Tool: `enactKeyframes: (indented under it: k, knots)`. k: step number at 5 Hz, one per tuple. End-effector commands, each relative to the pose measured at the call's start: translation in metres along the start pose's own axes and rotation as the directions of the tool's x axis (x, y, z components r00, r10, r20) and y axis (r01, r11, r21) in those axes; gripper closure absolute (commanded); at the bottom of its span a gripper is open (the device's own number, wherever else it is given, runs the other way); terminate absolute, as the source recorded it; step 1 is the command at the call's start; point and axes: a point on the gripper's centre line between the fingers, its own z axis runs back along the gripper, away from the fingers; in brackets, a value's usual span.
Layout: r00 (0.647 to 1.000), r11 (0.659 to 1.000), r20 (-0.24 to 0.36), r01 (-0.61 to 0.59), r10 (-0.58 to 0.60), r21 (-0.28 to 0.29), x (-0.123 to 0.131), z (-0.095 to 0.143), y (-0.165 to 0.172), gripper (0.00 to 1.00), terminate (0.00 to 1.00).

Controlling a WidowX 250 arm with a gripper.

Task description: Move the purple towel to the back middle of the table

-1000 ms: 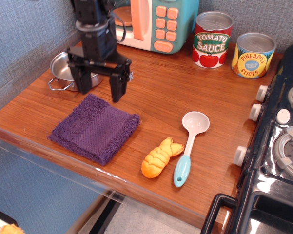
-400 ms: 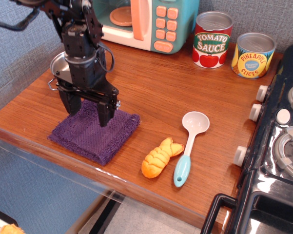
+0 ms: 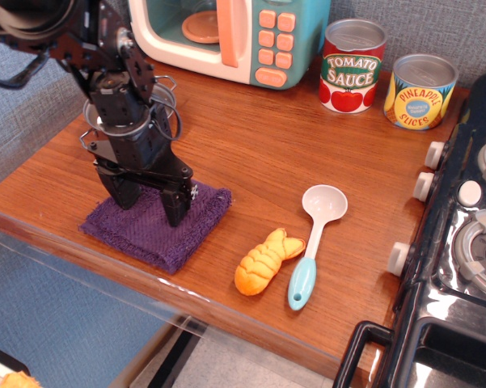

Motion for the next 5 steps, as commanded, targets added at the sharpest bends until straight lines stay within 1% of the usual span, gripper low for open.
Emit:
enactKeyframes:
  k: [1, 2, 3, 4, 5]
  knots:
    - [1.0, 1.0, 0.022, -0.008, 0.008, -0.002, 0.007, 0.001, 0.007, 0.0, 0.0]
    - [1.0, 0.999, -0.014, -0.024, 0.025, 0.021, 0.007, -0.009, 0.012, 0.0, 0.0]
    - [1.0, 1.0, -0.029, -0.01, 0.011, 0.024, 0.007, -0.017, 0.008, 0.0, 0.0]
    - [0.999, 1.0, -0.046, 0.001, -0.001, 0.008, 0.006, -0.025, 0.003, 0.0, 0.0]
    - [0.998, 0.999, -0.063, 0.015, -0.017, -0.031, 0.006, -0.032, -0.008, 0.0, 0.0]
